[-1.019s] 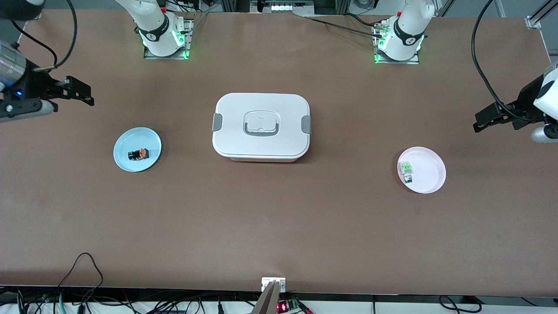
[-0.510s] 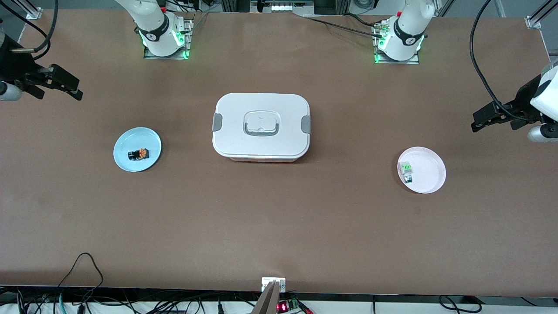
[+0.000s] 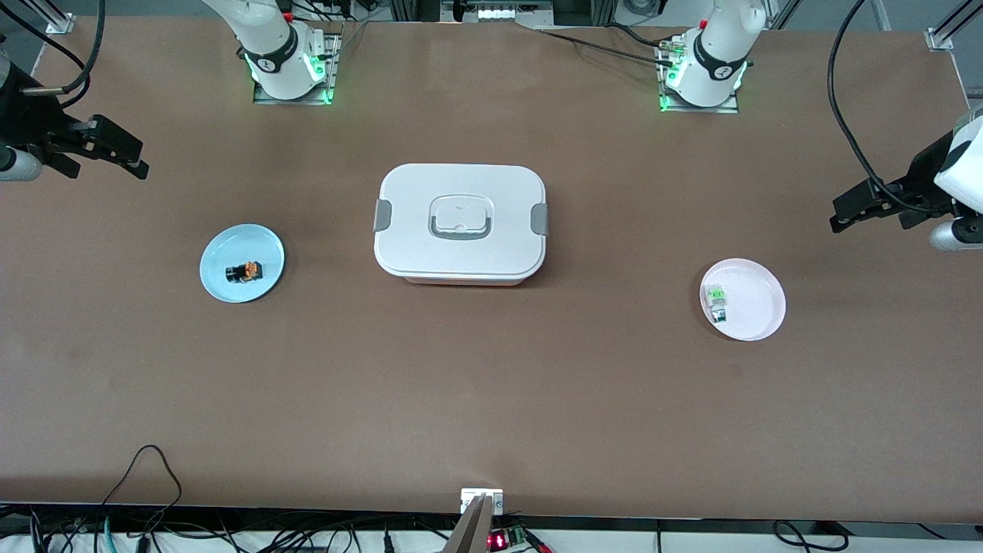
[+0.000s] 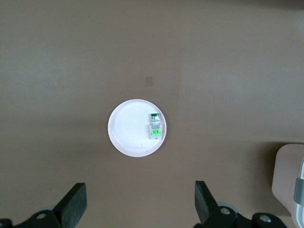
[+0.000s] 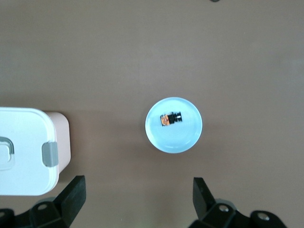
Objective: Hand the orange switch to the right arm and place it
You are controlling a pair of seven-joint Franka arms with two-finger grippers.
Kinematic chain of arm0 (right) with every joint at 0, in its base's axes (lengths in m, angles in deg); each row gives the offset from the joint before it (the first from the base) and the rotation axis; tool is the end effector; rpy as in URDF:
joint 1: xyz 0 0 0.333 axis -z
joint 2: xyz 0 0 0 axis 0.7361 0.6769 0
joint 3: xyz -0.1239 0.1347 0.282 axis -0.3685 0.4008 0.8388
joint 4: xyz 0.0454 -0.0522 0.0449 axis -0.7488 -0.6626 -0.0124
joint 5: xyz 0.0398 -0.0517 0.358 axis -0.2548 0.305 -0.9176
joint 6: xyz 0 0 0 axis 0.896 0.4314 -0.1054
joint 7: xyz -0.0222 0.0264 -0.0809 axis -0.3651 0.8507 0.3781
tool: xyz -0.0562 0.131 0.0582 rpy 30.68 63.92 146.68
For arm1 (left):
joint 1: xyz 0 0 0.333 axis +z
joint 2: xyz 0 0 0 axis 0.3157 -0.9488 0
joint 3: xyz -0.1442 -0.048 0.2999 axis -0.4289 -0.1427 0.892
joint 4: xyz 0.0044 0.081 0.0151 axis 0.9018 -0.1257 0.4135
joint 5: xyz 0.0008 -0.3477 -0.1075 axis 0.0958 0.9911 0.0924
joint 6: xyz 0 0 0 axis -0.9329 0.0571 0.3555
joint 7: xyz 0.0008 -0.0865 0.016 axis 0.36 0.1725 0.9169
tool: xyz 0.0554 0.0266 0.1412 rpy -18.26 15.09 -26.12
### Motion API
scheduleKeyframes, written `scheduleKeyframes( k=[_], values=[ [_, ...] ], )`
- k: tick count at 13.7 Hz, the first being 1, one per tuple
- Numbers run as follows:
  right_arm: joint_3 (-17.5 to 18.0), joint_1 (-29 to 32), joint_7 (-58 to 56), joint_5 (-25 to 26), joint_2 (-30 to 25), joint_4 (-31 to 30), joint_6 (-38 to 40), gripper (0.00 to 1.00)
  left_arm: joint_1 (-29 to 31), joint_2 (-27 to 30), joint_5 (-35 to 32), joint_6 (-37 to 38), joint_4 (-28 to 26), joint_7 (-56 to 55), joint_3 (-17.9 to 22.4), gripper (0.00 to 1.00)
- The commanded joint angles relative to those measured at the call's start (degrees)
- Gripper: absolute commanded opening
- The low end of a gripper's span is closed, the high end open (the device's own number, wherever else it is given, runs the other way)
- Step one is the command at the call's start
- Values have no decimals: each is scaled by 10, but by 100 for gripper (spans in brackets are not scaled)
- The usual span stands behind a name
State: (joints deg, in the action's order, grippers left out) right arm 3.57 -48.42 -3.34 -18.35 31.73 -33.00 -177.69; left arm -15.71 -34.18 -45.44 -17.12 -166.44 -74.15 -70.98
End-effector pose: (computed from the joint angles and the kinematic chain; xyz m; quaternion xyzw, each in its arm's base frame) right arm 0.5132 0.0329 0.6108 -0.9999 0.0071 0.0017 0.0098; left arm 0.5679 -0.0179 0.5891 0.9992 0.0378 0.0064 0.0059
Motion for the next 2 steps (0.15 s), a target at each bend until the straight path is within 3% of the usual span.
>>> scheduleKeyframes(
  k=[1, 2],
  values=[
    [-2, -2, -4, 5, 1, 17, 28, 100, 3, -2, 9, 4, 10, 10, -2, 100],
    [-1, -2, -2, 5, 0, 17, 31, 100, 3, -2, 9, 4, 10, 11, -2, 100]
  ],
)
